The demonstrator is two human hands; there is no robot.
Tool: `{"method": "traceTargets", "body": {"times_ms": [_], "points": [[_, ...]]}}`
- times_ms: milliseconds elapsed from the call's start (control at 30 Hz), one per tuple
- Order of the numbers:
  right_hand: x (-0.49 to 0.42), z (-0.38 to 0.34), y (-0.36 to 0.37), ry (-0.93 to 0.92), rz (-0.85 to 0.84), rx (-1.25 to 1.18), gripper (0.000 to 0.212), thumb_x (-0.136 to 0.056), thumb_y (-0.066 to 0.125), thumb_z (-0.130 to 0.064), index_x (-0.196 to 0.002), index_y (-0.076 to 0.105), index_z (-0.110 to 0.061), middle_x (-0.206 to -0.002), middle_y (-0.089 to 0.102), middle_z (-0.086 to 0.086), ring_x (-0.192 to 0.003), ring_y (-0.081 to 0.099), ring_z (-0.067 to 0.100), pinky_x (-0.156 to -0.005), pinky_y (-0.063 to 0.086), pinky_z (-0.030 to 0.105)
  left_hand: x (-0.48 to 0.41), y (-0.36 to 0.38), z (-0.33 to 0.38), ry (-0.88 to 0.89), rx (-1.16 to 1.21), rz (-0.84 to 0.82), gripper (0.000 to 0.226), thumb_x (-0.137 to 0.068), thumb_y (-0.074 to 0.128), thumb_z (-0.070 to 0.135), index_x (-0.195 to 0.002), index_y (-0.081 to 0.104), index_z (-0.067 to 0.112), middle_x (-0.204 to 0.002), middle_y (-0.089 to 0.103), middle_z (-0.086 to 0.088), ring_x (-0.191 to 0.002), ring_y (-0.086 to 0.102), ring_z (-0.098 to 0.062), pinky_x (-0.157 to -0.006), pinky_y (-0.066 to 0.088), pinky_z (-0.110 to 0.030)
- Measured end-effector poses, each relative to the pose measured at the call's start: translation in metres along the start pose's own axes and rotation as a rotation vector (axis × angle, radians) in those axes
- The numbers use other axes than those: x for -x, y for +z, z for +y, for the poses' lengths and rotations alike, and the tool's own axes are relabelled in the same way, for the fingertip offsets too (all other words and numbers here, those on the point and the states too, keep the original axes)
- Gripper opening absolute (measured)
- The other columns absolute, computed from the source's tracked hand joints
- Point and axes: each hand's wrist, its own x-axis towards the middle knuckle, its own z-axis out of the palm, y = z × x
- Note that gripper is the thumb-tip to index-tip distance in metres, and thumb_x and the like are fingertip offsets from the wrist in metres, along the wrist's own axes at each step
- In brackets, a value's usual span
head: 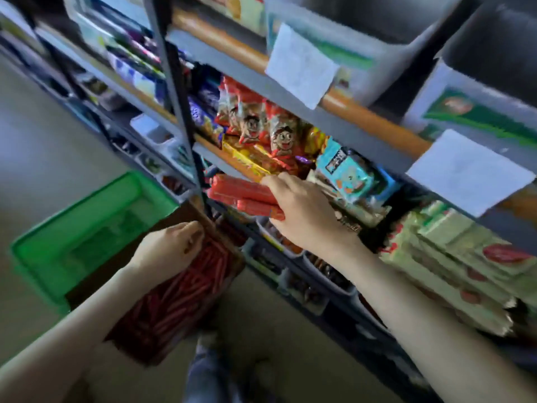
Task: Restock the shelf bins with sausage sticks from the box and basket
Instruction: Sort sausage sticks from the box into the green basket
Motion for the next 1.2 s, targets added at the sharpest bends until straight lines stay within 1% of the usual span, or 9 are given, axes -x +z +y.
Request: {"method": "traceTargets", "body": {"times_ms": [167, 433, 500, 667, 733, 800, 900, 1067, 1200], "points": [[-0.015, 0.002, 0.122, 0.063, -0.357, -0.087, 0.039, -0.083, 0.063, -0.016, -0.12, 0.049, -0.015, -0.111, 0.054, 0.006, -0.104, 0.053, 0.03, -0.078, 0.041, 0.038, 0.053, 0.055, -0.099, -0.325, -0.017, -0.176, 0.024, -0.09, 0.049, 0.037, -0.102, 0.061, 0.02, -0.095, 0.064, 0.0, -0.087, 0.065, -0.028, -0.064, 0.054, -0.039], [-0.039, -0.03, 0.317, 0.084, -0.694, -0.073, 0.041, -0.085, 0.056, -0.015, -0.125, 0.044, -0.014, -0.117, 0.051, 0.007, -0.112, 0.05, 0.03, -0.088, 0.04, 0.039, 0.09, 0.131, -0.204, -0.484, -0.057, -0.323, 0.024, -0.085, 0.061, 0.019, -0.104, 0.062, 0.004, -0.092, 0.062, -0.013, -0.082, 0.063, -0.036, -0.065, 0.053, -0.042], [-0.045, -0.041, 0.358, 0.057, -0.708, -0.056, 0.042, -0.084, 0.057, -0.012, -0.124, 0.044, -0.016, -0.115, 0.052, 0.005, -0.111, 0.051, 0.029, -0.087, 0.038, 0.039, 0.095, 0.148, -0.218, -0.476, -0.029, -0.341, 0.025, -0.084, 0.055, 0.021, -0.101, 0.062, 0.004, -0.091, 0.063, -0.013, -0.079, 0.063, -0.036, -0.062, 0.053, -0.041], [-0.062, -0.056, 0.43, 0.163, -0.711, -0.1, 0.053, -0.094, 0.05, -0.02, -0.143, 0.031, -0.02, -0.134, 0.044, 0.006, -0.124, 0.042, 0.027, -0.101, 0.032, 0.04, 0.112, 0.194, -0.24, -0.482, -0.016, -0.455, 0.039, -0.065, 0.078, 0.011, -0.1, 0.063, 0.004, -0.083, 0.063, -0.011, -0.072, 0.065, -0.034, -0.056, 0.055, -0.037], [-0.065, -0.058, 0.447, 0.275, -0.726, -0.13, 0.058, -0.095, 0.049, -0.022, -0.147, 0.023, -0.016, -0.144, 0.035, 0.009, -0.131, 0.035, 0.028, -0.104, 0.032, 0.04, 0.117, 0.207, -0.243, -0.54, 0.017, -0.512, 0.042, -0.067, 0.075, 0.012, -0.106, 0.061, 0.004, -0.09, 0.062, -0.013, -0.079, 0.064, -0.035, -0.063, 0.055, -0.038], [-0.061, -0.057, 0.457, 0.39, -0.733, -0.141, 0.063, -0.095, 0.05, -0.021, -0.148, 0.019, -0.012, -0.148, 0.029, 0.011, -0.135, 0.029, 0.029, -0.107, 0.029, 0.039, 0.12, 0.22, -0.243, -0.629, 0.052, -0.589, 0.044, -0.082, 0.061, 0.019, -0.123, 0.051, 0.007, -0.111, 0.058, -0.013, -0.099, 0.06, -0.035, -0.079, 0.051, -0.04], [-0.042, -0.055, 0.465, 0.511, -0.684, -0.154, 0.064, -0.09, 0.057, -0.019, -0.144, 0.023, -0.007, -0.144, 0.031, 0.014, -0.132, 0.03, 0.031, -0.109, 0.031, 0.038, 0.119, 0.237, -0.241, -0.728, 0.091, -0.693, 0.046, -0.094, 0.042, 0.028, -0.138, 0.036, 0.015, -0.13, 0.049, -0.009, -0.116, 0.051, -0.03, -0.091, 0.043, -0.037], [-0.018, -0.055, 0.472, 0.723, -0.614, -0.292, 0.056, -0.086, 0.062, -0.011, -0.134, 0.031, -0.008, -0.135, 0.036, 0.015, -0.126, 0.032, 0.03, -0.101, 0.034, 0.036, 0.116, 0.261, -0.229, -0.792, 0.184, -0.719, 0.057, -0.096, 0.04, 0.027, -0.148, 0.02, 0.014, -0.145, 0.038, -0.012, -0.125, 0.047, -0.029, -0.098, 0.04, -0.036], [-0.01, -0.05, 0.474, 0.815, -0.602, -0.331, 0.048, -0.086, 0.063, -0.009, -0.127, 0.038, -0.004, -0.131, 0.036, 0.016, -0.122, 0.038, 0.031, -0.098, 0.036, 0.034, 0.115, 0.278, -0.221, -0.93, 0.283, -0.654, 0.058, -0.093, 0.045, 0.025, -0.145, 0.023, 0.009, -0.138, 0.045, -0.016, -0.12, 0.051, -0.032, -0.093, 0.042, -0.035]]}}
